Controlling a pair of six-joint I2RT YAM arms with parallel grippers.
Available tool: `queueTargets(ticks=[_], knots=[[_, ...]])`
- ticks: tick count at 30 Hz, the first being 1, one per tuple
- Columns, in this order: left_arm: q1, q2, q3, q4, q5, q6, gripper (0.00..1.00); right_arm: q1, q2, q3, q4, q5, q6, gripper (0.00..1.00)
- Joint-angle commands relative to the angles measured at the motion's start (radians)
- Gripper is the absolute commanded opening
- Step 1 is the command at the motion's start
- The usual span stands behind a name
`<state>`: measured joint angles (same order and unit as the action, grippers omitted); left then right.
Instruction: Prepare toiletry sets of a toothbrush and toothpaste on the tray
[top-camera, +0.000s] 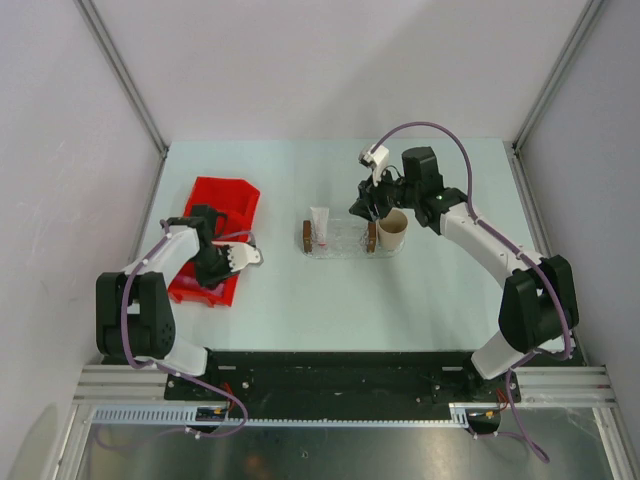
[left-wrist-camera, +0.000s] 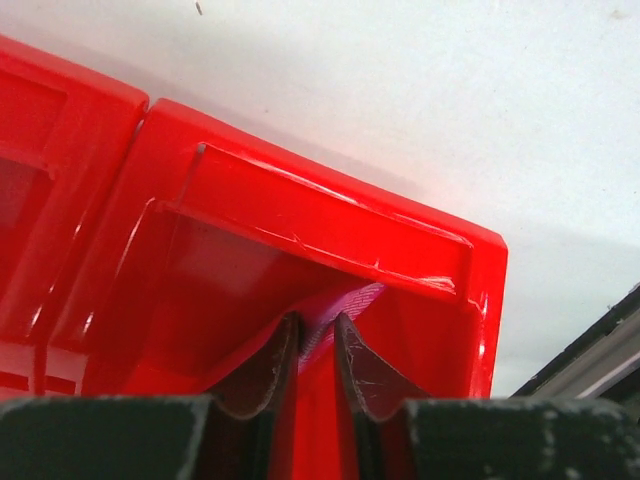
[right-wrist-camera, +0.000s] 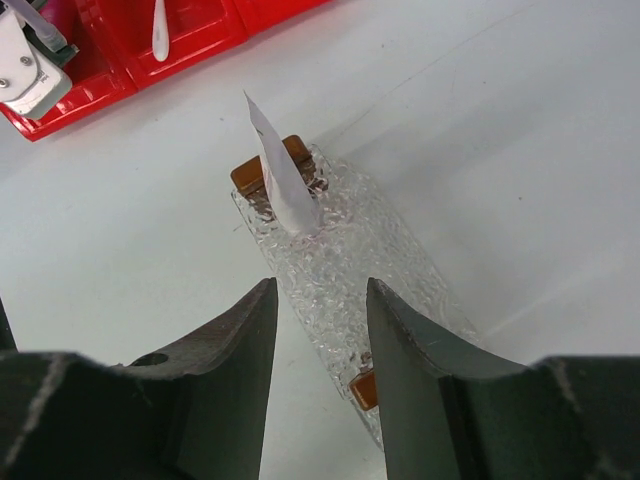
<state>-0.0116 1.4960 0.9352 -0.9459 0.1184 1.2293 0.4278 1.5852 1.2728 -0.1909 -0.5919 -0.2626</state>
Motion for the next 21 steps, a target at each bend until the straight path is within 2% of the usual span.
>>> queueTargets(ticks=[1,7,21], knots=[[0.007,-0.025,0.040,0.001,0.026,0.018,0.09,-0.003,0.010,-0.004,0.007,-0.014,0.003,0.45],[0.007,-0.048,0.066,-0.004,0.036,0.025,0.00,-0.004,0.013,-0.003,0.005,-0.019,0.008,0.45],[0.007,-0.177,0.151,-0.033,0.101,0.041,0.00,-0.004,0.010,-0.003,0.007,-0.022,0.025,0.44]])
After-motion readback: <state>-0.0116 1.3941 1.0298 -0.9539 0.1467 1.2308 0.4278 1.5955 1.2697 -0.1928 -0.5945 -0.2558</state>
